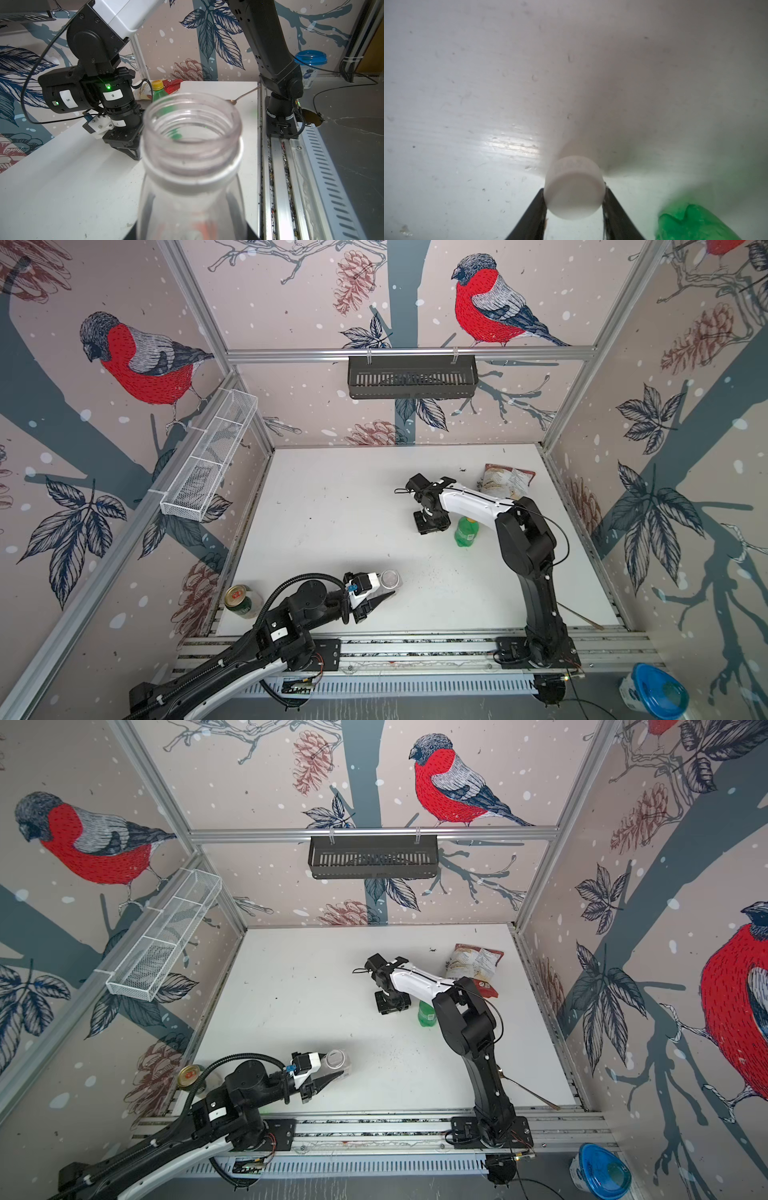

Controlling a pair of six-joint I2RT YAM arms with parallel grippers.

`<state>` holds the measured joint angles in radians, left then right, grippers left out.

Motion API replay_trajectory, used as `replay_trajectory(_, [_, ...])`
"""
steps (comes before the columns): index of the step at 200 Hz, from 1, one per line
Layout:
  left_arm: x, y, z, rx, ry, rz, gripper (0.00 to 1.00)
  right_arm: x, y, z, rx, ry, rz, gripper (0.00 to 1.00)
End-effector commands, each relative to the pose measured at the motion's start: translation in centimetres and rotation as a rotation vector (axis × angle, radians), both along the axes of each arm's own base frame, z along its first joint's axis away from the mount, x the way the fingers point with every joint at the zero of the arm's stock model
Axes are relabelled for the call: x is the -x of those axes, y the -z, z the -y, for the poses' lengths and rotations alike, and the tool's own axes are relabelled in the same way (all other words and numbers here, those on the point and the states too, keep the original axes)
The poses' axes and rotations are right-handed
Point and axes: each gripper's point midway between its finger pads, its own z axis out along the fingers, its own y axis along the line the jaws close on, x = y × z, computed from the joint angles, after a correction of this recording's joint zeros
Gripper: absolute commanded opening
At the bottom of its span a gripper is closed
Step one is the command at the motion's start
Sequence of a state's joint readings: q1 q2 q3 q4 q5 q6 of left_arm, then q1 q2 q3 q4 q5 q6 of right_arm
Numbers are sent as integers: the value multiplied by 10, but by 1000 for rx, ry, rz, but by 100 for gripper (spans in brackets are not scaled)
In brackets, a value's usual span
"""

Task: Screw on the bottle caps
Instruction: Pick up the bottle cap from the center of the table.

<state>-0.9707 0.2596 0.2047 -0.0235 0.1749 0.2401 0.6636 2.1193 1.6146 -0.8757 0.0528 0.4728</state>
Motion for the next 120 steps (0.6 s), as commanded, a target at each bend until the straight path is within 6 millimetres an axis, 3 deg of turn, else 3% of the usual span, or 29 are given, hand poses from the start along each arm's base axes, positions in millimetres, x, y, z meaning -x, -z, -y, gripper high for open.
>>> replay_trajectory(1, [0, -5, 1, 17, 3, 14, 41, 2, -5, -6, -24, -26, 18, 43])
replay_trajectory(120, [-4, 1, 0, 1, -20, -5, 41, 38, -41, -31, -60, -164, 116, 43])
